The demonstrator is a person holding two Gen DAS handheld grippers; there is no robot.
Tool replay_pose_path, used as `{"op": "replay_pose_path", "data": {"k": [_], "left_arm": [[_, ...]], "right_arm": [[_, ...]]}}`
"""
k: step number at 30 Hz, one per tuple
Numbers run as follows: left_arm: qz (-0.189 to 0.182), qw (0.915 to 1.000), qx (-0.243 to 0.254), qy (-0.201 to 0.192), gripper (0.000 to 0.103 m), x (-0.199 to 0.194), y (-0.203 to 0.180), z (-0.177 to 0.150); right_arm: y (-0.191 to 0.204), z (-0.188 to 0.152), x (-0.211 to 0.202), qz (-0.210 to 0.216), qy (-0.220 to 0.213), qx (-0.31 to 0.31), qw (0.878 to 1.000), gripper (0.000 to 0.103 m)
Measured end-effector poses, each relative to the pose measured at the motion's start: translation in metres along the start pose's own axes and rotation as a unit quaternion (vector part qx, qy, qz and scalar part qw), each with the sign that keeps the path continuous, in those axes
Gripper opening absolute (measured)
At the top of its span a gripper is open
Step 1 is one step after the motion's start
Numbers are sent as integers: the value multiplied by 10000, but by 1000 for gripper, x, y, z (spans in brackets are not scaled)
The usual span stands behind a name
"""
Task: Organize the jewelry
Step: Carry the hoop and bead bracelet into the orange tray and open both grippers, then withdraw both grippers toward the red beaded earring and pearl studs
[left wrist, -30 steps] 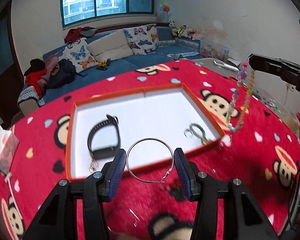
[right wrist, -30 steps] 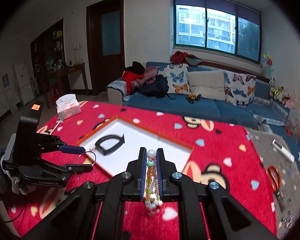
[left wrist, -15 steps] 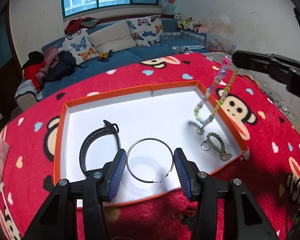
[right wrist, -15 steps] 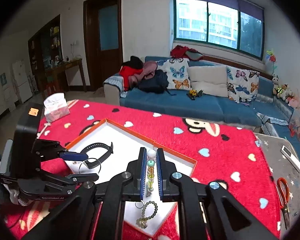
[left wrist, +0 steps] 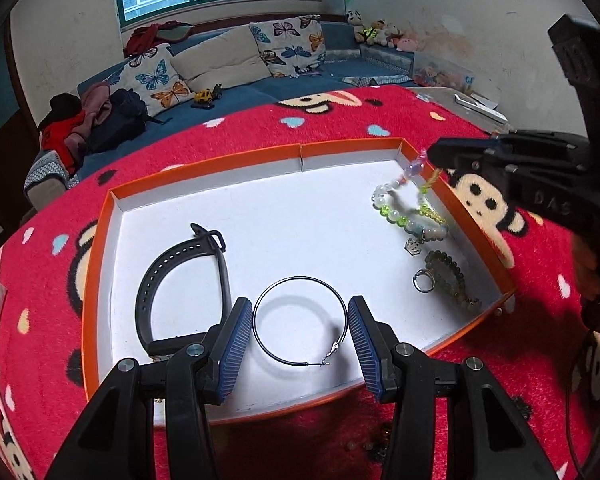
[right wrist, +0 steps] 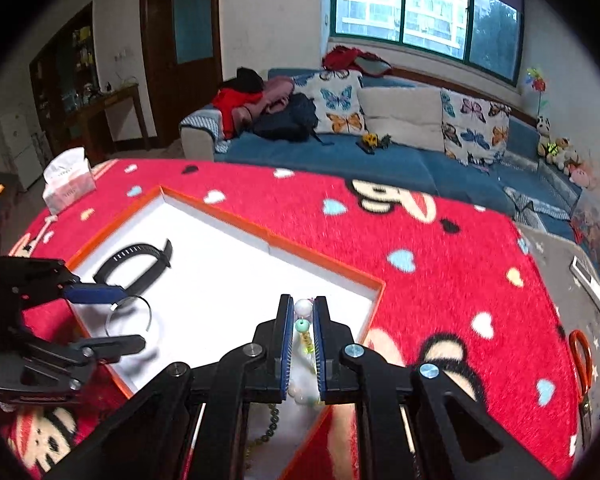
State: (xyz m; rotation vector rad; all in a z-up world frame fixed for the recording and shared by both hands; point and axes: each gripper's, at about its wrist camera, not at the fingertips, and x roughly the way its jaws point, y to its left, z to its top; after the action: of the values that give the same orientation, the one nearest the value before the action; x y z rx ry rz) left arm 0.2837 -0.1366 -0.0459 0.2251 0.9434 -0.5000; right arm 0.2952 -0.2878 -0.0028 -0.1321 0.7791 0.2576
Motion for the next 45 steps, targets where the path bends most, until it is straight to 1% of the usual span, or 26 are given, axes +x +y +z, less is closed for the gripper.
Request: {"op": "replay_pose_path", "data": {"k": [10, 13, 14, 15, 16, 17, 18, 24, 29, 32, 39, 45], "left_arm": [[71, 9999, -38, 139, 54, 12, 1, 2], [96, 9998, -82, 159, 54, 14, 2, 3], [110, 9998, -94, 158, 54, 13, 4, 3], [102, 9998, -113, 163, 56, 14, 5, 3], [94, 9997, -131, 163, 58, 13, 5, 3], [104, 9997, -144, 153, 58, 12, 6, 3], [119, 9997, -150, 129, 58, 12, 6, 3], [136, 9997, -211, 45, 58, -2, 6, 0], [188, 9996, -197, -63, 58, -25, 1, -7], [196, 9995, -207, -144, 59, -42, -1, -17], [138, 9991, -304, -243, 60, -69, -6, -43], [84, 9993, -313, -169, 60, -78, -14, -67]], "right_arm": [[1, -12, 13, 42, 316, -9, 9995, 12], [0, -13, 15, 61, 377, 12, 9993, 15], [0, -14, 14, 68, 373, 21, 9993, 18], [-1, -15, 14, 75, 365, 32, 9993, 26], [-1, -15, 12, 81, 362, 37, 9993, 31], [-2, -16, 11, 76, 355, 27, 9993, 41], [-2, -16, 8, 47, 324, 13, 9995, 42], [-1, -21, -12, 42, 225, -30, 9997, 42], [0, -31, -33, 40, 134, -1, 9999, 42], [1, -42, -43, 56, 128, 23, 9999, 42], [4, -76, -50, 138, 332, 139, 9993, 43], [13, -100, -43, 191, 611, -80, 9979, 43]]}}
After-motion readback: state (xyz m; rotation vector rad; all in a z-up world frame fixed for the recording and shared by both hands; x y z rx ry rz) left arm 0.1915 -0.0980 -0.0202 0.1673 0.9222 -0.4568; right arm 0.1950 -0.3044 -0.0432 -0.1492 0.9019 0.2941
